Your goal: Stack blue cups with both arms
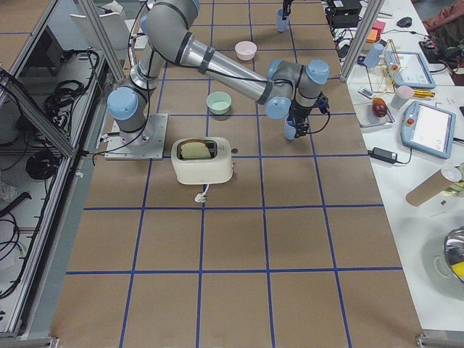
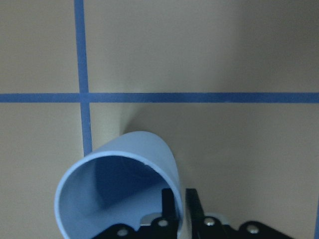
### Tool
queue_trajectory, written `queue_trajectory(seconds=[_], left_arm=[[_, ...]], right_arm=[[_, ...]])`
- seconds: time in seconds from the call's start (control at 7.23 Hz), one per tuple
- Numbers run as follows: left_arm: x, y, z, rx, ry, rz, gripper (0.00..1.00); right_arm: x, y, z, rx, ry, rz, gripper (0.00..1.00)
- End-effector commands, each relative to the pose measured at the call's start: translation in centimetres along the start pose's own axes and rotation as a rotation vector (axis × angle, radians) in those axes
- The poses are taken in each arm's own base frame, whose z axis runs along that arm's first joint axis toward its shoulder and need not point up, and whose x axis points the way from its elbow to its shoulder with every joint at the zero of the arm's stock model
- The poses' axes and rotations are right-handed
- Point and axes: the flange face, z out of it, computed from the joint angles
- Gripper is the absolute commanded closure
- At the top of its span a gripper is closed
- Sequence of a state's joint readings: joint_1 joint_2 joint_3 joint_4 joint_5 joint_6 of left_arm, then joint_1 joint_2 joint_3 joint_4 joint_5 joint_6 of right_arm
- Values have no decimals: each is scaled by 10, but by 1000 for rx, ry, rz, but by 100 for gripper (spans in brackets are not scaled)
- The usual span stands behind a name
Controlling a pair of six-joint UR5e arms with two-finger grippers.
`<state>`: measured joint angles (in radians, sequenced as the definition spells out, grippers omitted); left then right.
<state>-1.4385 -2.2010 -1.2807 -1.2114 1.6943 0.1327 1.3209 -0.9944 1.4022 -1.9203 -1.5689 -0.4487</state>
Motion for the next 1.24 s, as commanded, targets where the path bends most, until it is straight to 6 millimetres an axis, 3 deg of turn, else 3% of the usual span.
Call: queue_trajectory(seconds=[0.0,0.28,0.41,0.69,0.83,1.11], left_arm=[[35,2,-35,50,0,30,100],[120,2,-55,94,18,-62,100],[164,10,-65,110,38,-103,100],[243,29,-76,109,140,-225,100],[282,42,-80,130,155,-206,100],[339,56,-80,205,213,-267,100]], right_arm=[[1,-2,15,-20,-11,4,6],[2,-3,17,-23,-12,2,80],[2,-4,16,-24,-11,4,100],[2,-3,12,-30,-9,4,100],[2,-3,7,-28,-6,4,100],[2,-5,-11,-21,-5,2,100]])
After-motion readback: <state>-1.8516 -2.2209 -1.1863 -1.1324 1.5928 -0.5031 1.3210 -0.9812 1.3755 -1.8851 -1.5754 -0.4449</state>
